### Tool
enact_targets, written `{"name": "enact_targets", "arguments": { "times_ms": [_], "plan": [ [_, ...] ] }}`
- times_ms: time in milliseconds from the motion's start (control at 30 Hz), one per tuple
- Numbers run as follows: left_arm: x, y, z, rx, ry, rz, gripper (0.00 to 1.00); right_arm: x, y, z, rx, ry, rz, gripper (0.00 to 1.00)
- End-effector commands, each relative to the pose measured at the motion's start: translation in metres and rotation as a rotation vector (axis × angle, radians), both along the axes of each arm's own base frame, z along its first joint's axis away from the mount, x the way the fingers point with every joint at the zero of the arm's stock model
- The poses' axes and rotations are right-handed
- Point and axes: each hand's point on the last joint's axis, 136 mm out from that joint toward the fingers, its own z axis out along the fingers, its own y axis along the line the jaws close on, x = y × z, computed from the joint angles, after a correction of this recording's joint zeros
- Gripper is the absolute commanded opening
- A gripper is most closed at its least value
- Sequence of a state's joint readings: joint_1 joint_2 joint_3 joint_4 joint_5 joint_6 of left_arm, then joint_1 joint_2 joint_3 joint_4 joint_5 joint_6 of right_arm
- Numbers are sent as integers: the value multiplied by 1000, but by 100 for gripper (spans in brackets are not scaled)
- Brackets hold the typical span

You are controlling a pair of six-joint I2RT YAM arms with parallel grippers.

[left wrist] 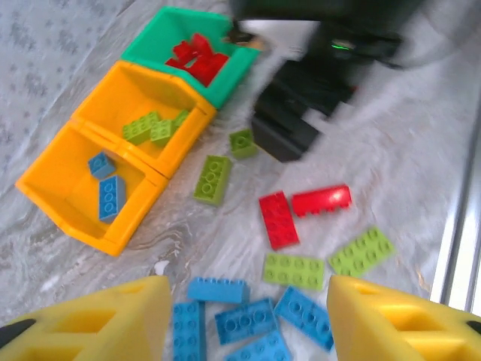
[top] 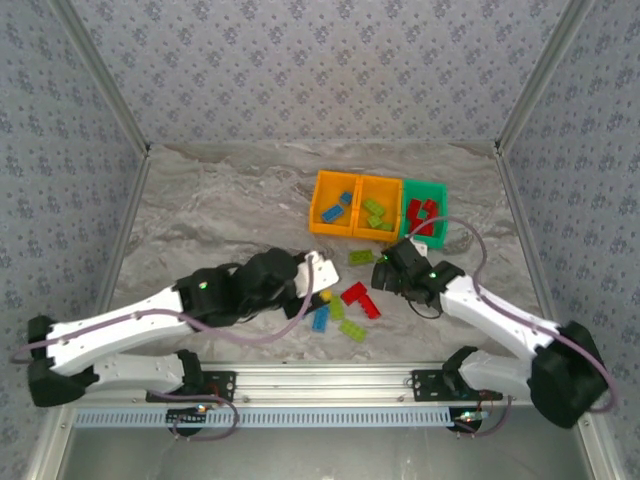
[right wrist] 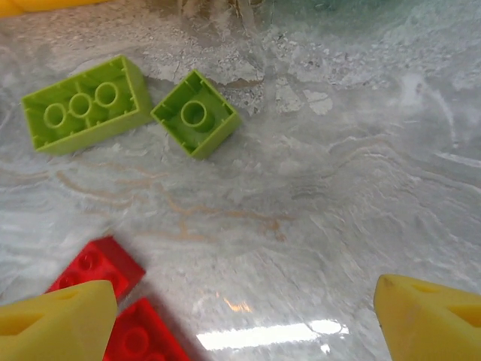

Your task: Sort the legos into containers by color

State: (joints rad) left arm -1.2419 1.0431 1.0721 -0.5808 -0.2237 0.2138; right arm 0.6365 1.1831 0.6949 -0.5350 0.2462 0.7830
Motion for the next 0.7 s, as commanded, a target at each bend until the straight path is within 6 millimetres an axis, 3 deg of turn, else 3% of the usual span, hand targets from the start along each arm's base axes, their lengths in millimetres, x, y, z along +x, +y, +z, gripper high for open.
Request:
{"name": "enact_targets", "arguments": {
  "times_ms": [0, 67, 133, 200, 400, 667],
  "plan": [
    [-18, 42, -32, 220, -50, -120, 66, 30, 14, 9, 75, -32, -95, 90],
    [-23, 53, -35, 235, -65, -150, 71, 40, 13, 4, 101, -36, -136, 89],
    [-24, 57, -41, 223, -118, -178, 88, 52, 11, -1, 131, -56, -178, 87],
    [-23, 56, -51, 204, -197, -216, 99, 61, 7, -5, 158, -49, -226, 84],
    [-19, 59, -67, 216, -232, -239, 99, 79, 0, -14, 206, -34, -349, 78],
    [-15, 61, -72, 196, -203, -213, 99, 79, 7, -41, 193, 49, -386, 77]
  ]
}}
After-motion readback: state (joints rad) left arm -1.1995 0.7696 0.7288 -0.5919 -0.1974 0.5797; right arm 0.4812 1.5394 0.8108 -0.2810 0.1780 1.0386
